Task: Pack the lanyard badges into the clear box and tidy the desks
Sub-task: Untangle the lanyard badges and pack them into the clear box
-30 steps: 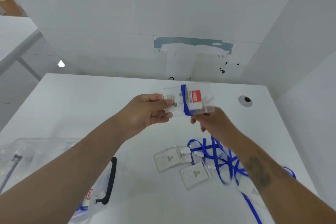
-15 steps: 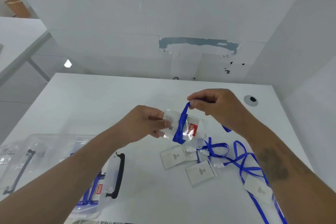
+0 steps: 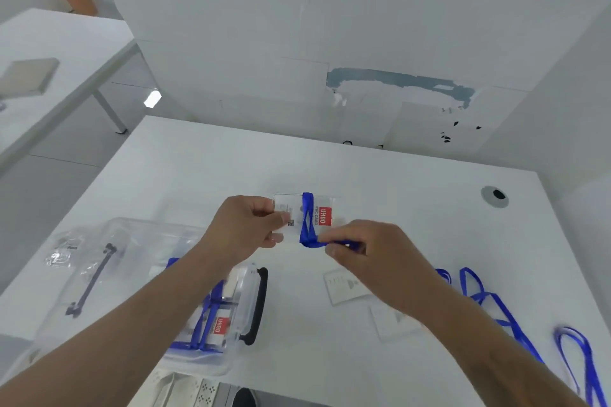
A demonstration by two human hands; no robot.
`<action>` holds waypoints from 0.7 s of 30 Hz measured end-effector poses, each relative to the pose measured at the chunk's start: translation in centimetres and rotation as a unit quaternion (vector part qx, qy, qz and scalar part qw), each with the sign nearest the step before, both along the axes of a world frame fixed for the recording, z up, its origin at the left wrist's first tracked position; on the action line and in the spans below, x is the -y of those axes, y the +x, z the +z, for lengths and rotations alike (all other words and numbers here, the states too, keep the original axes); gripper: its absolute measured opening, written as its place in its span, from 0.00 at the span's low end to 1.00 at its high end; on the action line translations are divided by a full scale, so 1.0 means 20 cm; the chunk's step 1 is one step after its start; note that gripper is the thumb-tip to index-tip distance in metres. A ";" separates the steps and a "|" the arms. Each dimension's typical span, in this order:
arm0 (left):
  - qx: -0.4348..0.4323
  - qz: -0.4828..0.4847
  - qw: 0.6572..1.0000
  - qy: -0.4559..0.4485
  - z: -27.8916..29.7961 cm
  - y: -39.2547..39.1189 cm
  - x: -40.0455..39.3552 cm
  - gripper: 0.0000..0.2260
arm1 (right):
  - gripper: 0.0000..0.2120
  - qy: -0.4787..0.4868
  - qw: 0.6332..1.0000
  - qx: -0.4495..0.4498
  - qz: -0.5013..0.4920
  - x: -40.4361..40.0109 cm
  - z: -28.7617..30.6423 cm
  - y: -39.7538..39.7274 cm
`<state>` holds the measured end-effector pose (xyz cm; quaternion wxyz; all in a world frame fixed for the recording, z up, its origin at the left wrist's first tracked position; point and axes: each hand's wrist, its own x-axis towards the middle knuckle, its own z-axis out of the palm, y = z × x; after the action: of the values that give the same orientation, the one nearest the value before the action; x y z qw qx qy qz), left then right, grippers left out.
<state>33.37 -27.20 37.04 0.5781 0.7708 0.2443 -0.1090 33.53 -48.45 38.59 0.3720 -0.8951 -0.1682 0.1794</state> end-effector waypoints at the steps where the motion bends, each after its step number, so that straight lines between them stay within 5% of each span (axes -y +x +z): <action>1: -0.005 -0.014 1.000 0.003 0.00 -0.02 -0.04 0.07 | 0.06 0.003 1.000 0.013 -0.014 -0.02 0.03 0.04; 8: -0.025 -0.077 0.997 -0.016 0.07 -0.11 -0.29 0.04 | 0.03 -0.021 0.995 0.097 0.028 -0.29 0.05 0.15; 12: -0.063 -0.079 0.994 -0.038 0.08 -0.19 -0.47 0.04 | 0.04 0.019 0.997 0.055 0.047 -0.47 0.01 0.11; 21: -0.149 -0.025 0.988 0.003 -0.16 -0.36 -0.78 0.08 | 0.05 -0.111 0.982 0.032 0.150 -0.91 -0.17 0.00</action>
<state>26.15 -11.57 33.84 0.5301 0.7534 0.3086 -0.2370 33.60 -30.32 35.28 0.2339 -0.9005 -0.2914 0.2222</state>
